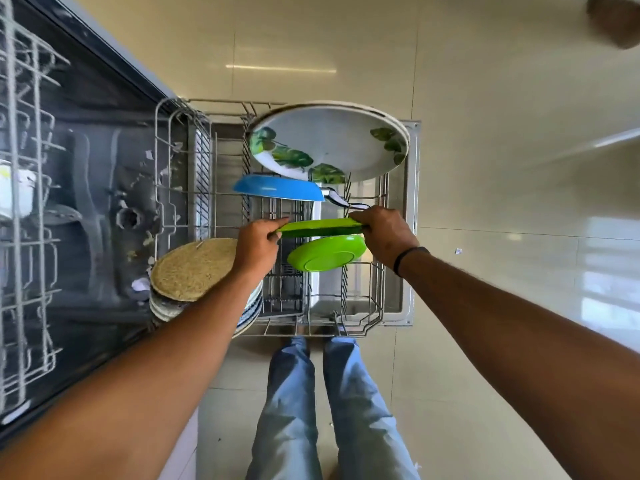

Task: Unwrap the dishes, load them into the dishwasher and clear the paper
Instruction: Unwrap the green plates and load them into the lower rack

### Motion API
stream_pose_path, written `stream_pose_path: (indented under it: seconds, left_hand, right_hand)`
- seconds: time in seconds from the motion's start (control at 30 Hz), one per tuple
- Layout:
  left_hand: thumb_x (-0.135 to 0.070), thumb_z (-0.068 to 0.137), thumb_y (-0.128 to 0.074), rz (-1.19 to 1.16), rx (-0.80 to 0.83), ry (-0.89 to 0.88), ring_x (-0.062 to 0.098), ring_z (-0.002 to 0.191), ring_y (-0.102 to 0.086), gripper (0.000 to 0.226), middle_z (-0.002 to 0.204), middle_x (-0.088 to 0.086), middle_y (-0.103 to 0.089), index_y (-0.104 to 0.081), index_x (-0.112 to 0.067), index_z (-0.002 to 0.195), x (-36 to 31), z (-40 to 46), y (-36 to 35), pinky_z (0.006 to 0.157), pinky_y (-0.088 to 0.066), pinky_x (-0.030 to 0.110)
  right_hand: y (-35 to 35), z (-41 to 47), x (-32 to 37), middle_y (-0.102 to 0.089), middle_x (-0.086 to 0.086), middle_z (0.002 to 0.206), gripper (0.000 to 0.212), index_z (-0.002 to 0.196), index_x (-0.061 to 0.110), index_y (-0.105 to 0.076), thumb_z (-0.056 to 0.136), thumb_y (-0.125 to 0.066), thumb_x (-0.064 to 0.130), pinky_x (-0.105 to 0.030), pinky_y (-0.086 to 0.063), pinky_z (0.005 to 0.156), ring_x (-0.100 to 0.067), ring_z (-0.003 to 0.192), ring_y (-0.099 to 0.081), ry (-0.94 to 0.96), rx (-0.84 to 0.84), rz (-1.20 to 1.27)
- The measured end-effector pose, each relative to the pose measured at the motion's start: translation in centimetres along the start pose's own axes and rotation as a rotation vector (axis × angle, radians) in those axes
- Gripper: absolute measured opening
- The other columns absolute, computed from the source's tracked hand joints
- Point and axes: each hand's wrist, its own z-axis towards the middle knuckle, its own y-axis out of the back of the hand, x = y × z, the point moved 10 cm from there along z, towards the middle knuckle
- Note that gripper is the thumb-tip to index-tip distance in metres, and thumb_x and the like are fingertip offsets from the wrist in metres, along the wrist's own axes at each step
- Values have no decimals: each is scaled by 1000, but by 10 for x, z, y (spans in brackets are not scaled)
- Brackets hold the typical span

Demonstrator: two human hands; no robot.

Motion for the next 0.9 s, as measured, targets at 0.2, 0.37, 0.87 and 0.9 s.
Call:
stream_pose_path:
  seconds: [0.2, 0.37, 0.87, 0.9]
  left_hand:
    - [16, 91, -55, -37, -15, 18, 29, 114, -64, 45, 130, 13, -66, -67, -8, 127, 27, 4, -35, 99, -43, 11]
    - [17, 89, -54, 11, -9, 25, 26, 105, -61, 53, 120, 18, -63, -66, -15, 130, 46, -3, -51, 90, -40, 9]
    - [9, 97, -43, -74, 140, 283, 9, 52, -41, 62, 114, 15, -64, -39, -16, 154, 71, 4, -77, 34, -31, 12]
    - [7, 97, -44, -99, 126, 335, 8, 53, -43, 64, 121, 15, -62, -35, -15, 156, 74, 5, -78, 34, -32, 13]
  right_hand:
    - [-38, 3, -26, -67, -14, 121, 47, 134, 24, -65, 94, -49, 3, -40, -53, 94, -36, 108, -64, -65, 51, 9]
    - [-62, -11, -34, -64, -13, 124, 59, 143, 25, -56, 91, -47, -1, -42, -53, 94, -38, 110, -62, -93, 65, -15]
    - [-113, -1, -44, -35, -22, 149, 77, 157, 3, -14, 90, -52, 5, -54, -35, 116, -44, 144, -28, -196, 361, -122]
    - [-114, 0, -45, -33, -23, 151, 78, 158, 2, -11, 91, -52, 6, -55, -33, 117, -45, 145, -27, -206, 375, -128]
